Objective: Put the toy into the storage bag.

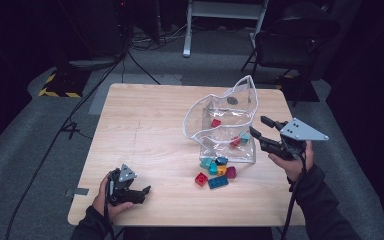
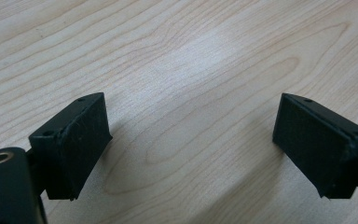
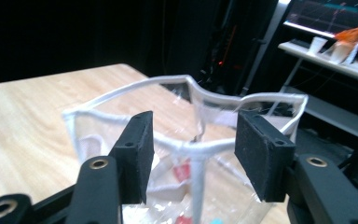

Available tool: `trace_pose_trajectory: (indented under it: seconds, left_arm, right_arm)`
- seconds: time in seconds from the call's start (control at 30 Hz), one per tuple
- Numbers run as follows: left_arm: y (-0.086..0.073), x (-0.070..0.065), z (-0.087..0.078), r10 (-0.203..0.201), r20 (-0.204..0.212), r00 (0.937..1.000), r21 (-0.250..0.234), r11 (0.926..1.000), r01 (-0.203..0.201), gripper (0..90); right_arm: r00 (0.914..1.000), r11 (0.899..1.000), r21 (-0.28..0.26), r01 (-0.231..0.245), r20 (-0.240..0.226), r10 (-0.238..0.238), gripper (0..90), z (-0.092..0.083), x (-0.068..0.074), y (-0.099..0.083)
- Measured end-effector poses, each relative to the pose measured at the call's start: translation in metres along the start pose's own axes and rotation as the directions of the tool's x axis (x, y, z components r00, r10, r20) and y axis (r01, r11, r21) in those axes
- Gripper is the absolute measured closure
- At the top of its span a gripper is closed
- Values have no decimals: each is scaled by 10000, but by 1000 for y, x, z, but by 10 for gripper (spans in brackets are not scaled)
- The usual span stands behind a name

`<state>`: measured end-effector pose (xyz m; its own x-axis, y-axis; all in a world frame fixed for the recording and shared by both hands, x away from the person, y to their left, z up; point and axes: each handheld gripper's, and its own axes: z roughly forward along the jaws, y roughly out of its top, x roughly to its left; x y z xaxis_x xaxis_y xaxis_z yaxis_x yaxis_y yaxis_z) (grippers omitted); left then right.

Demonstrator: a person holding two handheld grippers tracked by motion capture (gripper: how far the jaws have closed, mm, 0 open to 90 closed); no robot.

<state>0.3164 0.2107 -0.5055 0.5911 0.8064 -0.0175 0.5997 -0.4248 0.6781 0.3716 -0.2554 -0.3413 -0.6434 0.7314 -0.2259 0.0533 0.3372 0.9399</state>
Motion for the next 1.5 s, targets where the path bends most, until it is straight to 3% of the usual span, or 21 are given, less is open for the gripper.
trace_pose_trajectory:
  seconds: [0.33, 0.47, 0.8, 1.13, 1.4, 1.5]
  left_arm:
    - [0, 0, 0, -4, 1, 10000, -3, 10000, 4, 111]
    - [0, 0, 0, -10, 2, 10000, -2, 10000, 10, 111]
    - [0, 0, 0, -2, -2, 10000, 0, 10000, 2, 111]
    - [0, 0, 0, -5, 0, 10000, -4, 10000, 5, 111]
    - [0, 0, 0, -11, 0, 10000, -2, 10000, 11, 111]
    - [0, 0, 0, -11, -1, 10000, -4, 10000, 11, 111]
  right_arm:
    - [9956, 9975, 703, 61, -941, 5, 456, 0, 21, -43]
    - [9923, 9896, 1374, 431, -1206, -264, 450, 7, 28, -62]
    - [9835, 9650, 2613, 218, -1790, 262, 435, 27, 38, -106]
    - [9713, 9412, 3338, 518, -2358, 302, 420, 43, 52, -129]
    - [9676, 9243, 3730, 812, -2519, 166, 395, 57, 59, -141]
    - [9659, 9261, 3725, 603, -2559, 401, 378, 60, 58, -143]
